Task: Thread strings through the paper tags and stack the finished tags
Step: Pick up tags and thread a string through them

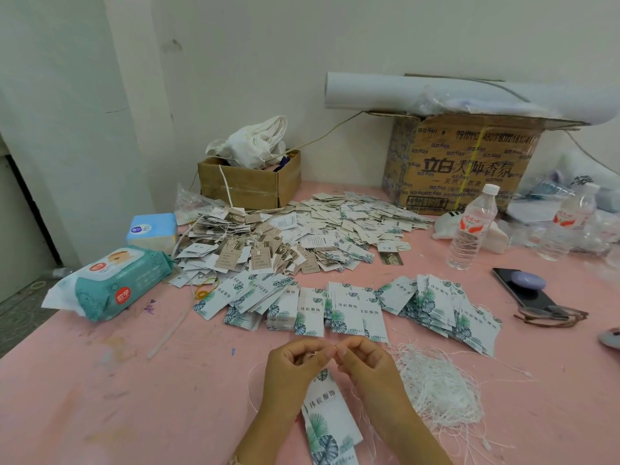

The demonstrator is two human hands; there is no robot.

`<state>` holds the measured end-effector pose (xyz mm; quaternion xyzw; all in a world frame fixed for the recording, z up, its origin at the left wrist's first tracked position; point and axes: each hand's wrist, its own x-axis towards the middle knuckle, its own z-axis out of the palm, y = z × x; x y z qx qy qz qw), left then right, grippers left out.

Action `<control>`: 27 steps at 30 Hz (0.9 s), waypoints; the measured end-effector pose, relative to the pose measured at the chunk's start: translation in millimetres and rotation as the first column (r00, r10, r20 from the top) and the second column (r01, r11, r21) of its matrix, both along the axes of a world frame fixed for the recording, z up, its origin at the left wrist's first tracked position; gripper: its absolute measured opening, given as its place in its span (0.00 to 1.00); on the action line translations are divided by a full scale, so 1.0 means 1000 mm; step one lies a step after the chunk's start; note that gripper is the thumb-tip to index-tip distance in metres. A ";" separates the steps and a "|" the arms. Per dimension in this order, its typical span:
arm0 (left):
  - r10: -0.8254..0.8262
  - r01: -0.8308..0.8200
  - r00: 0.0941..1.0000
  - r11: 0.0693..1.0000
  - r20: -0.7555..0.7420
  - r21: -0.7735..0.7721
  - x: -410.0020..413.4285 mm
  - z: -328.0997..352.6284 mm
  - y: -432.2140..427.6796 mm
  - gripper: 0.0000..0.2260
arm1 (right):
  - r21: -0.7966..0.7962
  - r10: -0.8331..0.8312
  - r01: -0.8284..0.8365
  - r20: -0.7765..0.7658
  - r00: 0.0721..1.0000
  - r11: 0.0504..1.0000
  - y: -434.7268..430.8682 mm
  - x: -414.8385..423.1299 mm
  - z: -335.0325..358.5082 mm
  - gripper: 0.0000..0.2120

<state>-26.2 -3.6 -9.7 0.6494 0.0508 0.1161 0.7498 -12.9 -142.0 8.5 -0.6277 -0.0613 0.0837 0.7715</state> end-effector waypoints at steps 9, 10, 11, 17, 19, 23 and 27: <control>0.148 -0.191 0.980 0.890 -0.133 -0.415 0.004 0.001 0.009 0.07 | -0.359 0.093 -0.035 0.146 0.985 0.933 -0.004 0.004 -0.009 0.12; 0.160 -0.209 0.977 0.862 -0.143 -0.462 0.005 0.000 0.012 0.06 | -0.395 0.170 -0.109 0.121 0.978 0.912 -0.003 0.003 -0.008 0.14; 0.165 -0.221 0.974 0.836 -0.154 -0.503 0.005 0.000 0.015 0.06 | -0.423 0.228 -0.168 0.094 0.969 0.890 -0.003 0.001 -0.008 0.15; 0.155 -0.240 0.970 0.719 -0.186 -0.652 0.009 -0.001 0.019 0.12 | -0.554 0.334 -0.216 0.121 0.935 0.804 0.001 -0.001 -0.011 0.17; 0.096 -0.213 0.974 0.693 -0.204 -0.689 0.009 -0.004 0.021 0.16 | -0.552 0.378 -0.265 0.099 0.921 0.790 0.001 -0.001 -0.010 0.13; 0.105 -0.222 0.973 0.662 -0.205 -0.716 0.009 -0.004 0.026 0.20 | -0.438 0.368 -0.307 0.060 0.928 0.845 -0.001 -0.002 -0.005 0.03; 0.127 -0.180 0.984 0.638 -0.128 -0.749 0.010 -0.002 0.026 0.17 | -0.260 0.216 -0.217 -0.032 0.976 0.941 -0.007 0.000 -0.001 0.05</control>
